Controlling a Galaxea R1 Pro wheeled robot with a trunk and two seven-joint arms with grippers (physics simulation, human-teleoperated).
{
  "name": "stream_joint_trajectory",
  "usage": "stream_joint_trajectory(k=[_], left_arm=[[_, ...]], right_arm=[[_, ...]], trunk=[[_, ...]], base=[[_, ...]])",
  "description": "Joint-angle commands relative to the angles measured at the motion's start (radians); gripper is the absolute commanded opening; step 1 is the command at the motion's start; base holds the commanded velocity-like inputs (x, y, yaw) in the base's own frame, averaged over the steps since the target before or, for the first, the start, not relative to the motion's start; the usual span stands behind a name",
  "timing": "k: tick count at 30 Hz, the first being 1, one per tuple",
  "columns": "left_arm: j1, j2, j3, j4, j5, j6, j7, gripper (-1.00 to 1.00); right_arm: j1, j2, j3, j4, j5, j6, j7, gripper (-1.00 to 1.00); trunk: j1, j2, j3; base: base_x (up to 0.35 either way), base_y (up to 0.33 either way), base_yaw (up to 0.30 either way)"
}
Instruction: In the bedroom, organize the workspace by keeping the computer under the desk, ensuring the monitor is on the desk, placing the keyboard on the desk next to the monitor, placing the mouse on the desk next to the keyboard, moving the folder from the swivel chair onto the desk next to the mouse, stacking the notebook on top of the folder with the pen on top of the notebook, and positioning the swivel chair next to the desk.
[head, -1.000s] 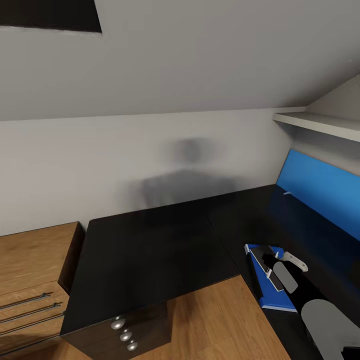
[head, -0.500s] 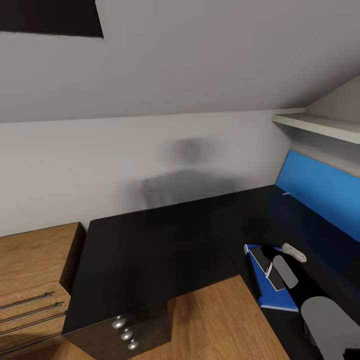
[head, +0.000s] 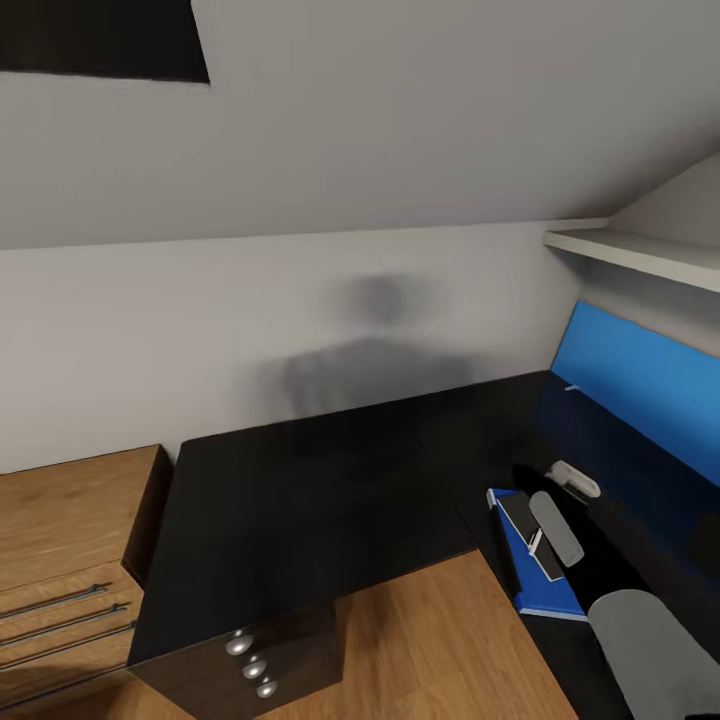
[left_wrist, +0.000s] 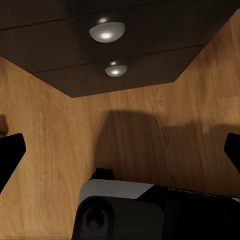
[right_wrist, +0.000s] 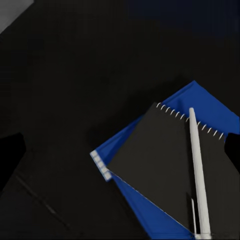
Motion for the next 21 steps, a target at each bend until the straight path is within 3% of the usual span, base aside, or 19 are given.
stream_joint_trajectory(k=[1,4,6,7,9,11,15,21], left_arm=[[0.0,0.001,-0.003,-0.003,0.007,0.004,0.007,1.0],[0.0,0.001,-0.003,-0.003,0.006,0.003,0.007,1.0],[0.0,0.001,-0.003,-0.003,0.006,0.003,0.007,1.0],[0.0,0.001,-0.002,-0.003,0.006,0.003,0.007,1.0],[0.0,0.001,-0.002,-0.003,0.007,0.002,0.007,1.0],[0.0,0.0,-0.003,-0.003,0.007,0.002,0.007,1.0],[0.0,-0.001,-0.005,-0.003,0.007,0.002,0.007,1.0],[0.0,0.0,-0.003,-0.003,0.008,0.002,0.006,1.0]], right_arm=[[0.005,0.008,0.028,-0.021,0.002,0.003,-0.027,1.0],[0.015,0.027,0.116,-0.046,0.021,0.0,-0.061,1.0],[0.017,0.041,0.154,-0.054,0.025,0.0,-0.067,1.0],[0.018,0.067,0.185,-0.064,0.027,0.002,-0.072,1.0],[0.019,0.107,0.205,-0.068,0.035,0.003,-0.076,1.0],[0.019,0.127,0.223,-0.068,0.049,0.003,-0.081,1.0],[0.019,0.144,0.257,-0.067,0.076,0.002,-0.108,1.0],[0.022,0.151,0.304,-0.066,0.09,0.002,-0.131,1.0]], trunk=[[0.001,-0.002,-0.002],[0.001,-0.002,-0.002],[0.001,-0.002,-0.002],[0.001,-0.002,-0.002],[0.001,-0.002,-0.002],[0.001,-0.002,-0.002],[0.001,-0.002,-0.002],[0.001,-0.002,-0.002]], base=[[0.0,0.0,0.0],[0.0,0.0,0.0],[0.0,0.0,0.0],[0.0,0.0,0.007],[-0.009,0.0,0.127],[-0.075,0.0,0.201],[-0.207,0.0,0.226],[-0.311,0.0,0.066]])
